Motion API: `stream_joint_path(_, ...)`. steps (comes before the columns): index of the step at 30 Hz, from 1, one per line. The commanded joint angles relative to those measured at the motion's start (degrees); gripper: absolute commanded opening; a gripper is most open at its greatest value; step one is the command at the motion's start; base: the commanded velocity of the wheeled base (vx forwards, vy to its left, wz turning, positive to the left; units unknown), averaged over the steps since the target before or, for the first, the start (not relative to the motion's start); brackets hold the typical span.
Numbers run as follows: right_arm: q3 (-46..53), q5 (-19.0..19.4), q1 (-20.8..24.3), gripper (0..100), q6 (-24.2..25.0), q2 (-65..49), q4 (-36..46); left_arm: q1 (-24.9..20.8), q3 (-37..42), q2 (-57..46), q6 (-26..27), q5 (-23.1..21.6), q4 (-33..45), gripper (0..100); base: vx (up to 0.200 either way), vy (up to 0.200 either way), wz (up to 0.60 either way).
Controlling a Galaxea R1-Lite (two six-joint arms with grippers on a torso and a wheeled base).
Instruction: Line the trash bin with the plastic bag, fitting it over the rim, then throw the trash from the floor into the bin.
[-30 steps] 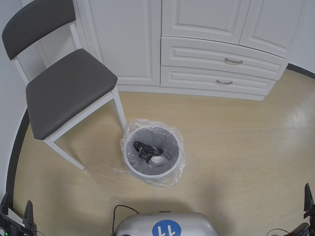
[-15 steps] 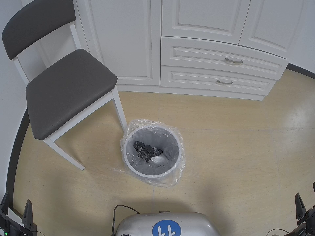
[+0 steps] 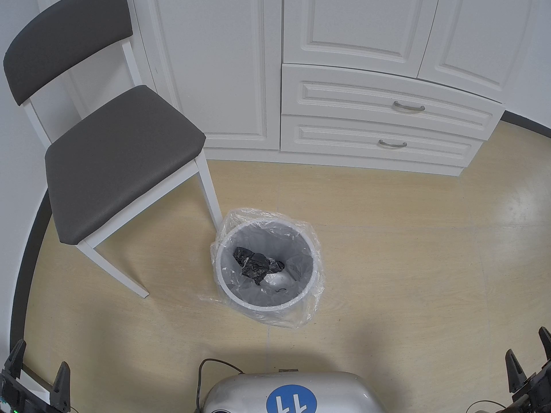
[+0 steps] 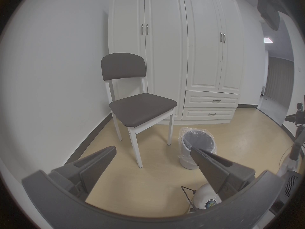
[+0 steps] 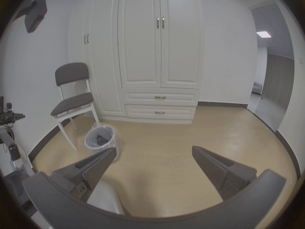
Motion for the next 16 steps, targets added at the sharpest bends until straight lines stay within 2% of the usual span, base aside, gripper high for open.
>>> stream_joint_path(1,0.37,0.3,0.0,100,-0.99,-0.77,0.46,0.0,0.92,-0.62,-0.01,0.0,0.04,100,0.0,0.0,0.0)
stream_joint_path(16,0.55,-0.05,0.09,100,0.59,-0.77,-0.15,0.0,1.01,-0.53,-0.8,0.09,-0.31,100,0.0,0.0,0.0)
